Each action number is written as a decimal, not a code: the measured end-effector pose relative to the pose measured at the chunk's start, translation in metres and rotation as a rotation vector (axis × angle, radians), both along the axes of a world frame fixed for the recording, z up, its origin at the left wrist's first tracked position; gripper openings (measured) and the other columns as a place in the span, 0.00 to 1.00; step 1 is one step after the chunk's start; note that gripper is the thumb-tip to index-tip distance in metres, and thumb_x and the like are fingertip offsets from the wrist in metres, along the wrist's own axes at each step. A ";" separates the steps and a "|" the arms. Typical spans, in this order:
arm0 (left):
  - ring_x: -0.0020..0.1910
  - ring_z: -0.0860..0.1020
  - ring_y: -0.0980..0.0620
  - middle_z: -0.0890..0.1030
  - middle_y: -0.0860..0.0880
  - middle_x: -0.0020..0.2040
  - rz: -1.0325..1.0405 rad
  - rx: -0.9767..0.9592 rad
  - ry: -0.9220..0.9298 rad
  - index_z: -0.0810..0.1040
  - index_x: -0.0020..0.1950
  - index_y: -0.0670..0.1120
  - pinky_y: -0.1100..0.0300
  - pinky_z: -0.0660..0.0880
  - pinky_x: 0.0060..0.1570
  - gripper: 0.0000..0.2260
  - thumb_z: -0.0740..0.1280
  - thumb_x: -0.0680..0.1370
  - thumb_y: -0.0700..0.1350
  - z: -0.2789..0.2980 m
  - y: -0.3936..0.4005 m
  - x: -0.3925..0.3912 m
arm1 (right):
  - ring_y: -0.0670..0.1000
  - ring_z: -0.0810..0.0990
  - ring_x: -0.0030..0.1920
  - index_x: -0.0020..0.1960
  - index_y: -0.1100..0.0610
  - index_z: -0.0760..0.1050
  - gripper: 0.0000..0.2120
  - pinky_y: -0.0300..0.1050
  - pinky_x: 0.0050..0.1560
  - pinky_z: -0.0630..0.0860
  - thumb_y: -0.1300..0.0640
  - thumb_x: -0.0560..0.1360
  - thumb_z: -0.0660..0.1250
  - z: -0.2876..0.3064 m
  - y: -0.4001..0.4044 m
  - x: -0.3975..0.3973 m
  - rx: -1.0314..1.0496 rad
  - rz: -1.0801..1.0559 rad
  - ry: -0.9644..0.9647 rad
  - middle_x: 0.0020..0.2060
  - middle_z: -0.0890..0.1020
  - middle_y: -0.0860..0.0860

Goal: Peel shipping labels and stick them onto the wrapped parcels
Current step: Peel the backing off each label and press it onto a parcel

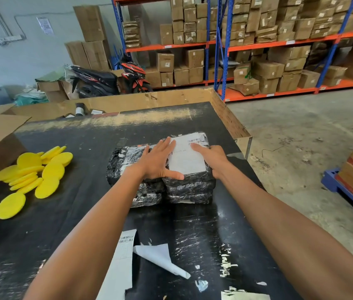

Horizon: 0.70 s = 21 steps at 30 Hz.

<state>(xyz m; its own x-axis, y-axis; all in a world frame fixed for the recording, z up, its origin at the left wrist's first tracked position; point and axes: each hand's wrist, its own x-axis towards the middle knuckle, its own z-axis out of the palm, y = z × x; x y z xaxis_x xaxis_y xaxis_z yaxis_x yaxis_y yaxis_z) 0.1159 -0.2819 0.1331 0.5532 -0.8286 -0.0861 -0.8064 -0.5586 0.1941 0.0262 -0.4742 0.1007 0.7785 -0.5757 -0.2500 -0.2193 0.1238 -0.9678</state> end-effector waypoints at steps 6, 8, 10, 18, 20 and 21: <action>0.80 0.36 0.50 0.35 0.53 0.82 -0.039 -0.050 -0.006 0.37 0.82 0.51 0.32 0.42 0.75 0.58 0.69 0.66 0.72 0.000 -0.002 0.000 | 0.51 0.85 0.47 0.51 0.56 0.77 0.24 0.51 0.47 0.83 0.38 0.67 0.77 -0.001 0.008 -0.022 0.023 -0.015 -0.090 0.48 0.86 0.51; 0.81 0.37 0.51 0.36 0.54 0.82 -0.043 -0.075 0.045 0.38 0.82 0.52 0.32 0.42 0.75 0.59 0.65 0.63 0.77 0.000 -0.003 0.004 | 0.55 0.86 0.51 0.56 0.59 0.79 0.29 0.58 0.57 0.82 0.40 0.65 0.79 -0.002 0.003 -0.024 0.140 -0.008 -0.099 0.51 0.87 0.54; 0.81 0.42 0.52 0.40 0.55 0.82 -0.006 -0.218 0.190 0.41 0.82 0.53 0.36 0.43 0.77 0.58 0.58 0.63 0.81 0.003 -0.003 0.004 | 0.57 0.85 0.55 0.60 0.60 0.78 0.40 0.59 0.61 0.80 0.38 0.56 0.83 -0.004 -0.005 -0.026 0.247 -0.011 -0.082 0.55 0.86 0.55; 0.81 0.53 0.45 0.59 0.47 0.81 0.238 -0.017 -0.045 0.58 0.81 0.50 0.39 0.37 0.77 0.30 0.45 0.83 0.64 -0.006 -0.033 -0.007 | 0.57 0.87 0.50 0.63 0.59 0.78 0.20 0.55 0.50 0.84 0.51 0.75 0.74 -0.007 -0.044 -0.058 0.494 -0.098 -0.163 0.53 0.86 0.58; 0.81 0.50 0.44 0.57 0.44 0.81 0.216 0.035 -0.137 0.61 0.80 0.48 0.42 0.35 0.77 0.30 0.45 0.83 0.63 -0.015 -0.052 -0.013 | 0.55 0.87 0.45 0.61 0.60 0.78 0.17 0.55 0.50 0.84 0.53 0.76 0.73 -0.016 -0.064 -0.072 0.473 -0.137 -0.152 0.50 0.87 0.58; 0.81 0.49 0.44 0.56 0.43 0.82 0.211 0.004 -0.113 0.59 0.81 0.47 0.43 0.36 0.77 0.30 0.46 0.84 0.63 -0.019 -0.065 -0.019 | 0.54 0.88 0.40 0.58 0.60 0.79 0.13 0.54 0.47 0.85 0.54 0.77 0.72 -0.021 -0.075 -0.081 0.469 -0.163 -0.134 0.47 0.88 0.57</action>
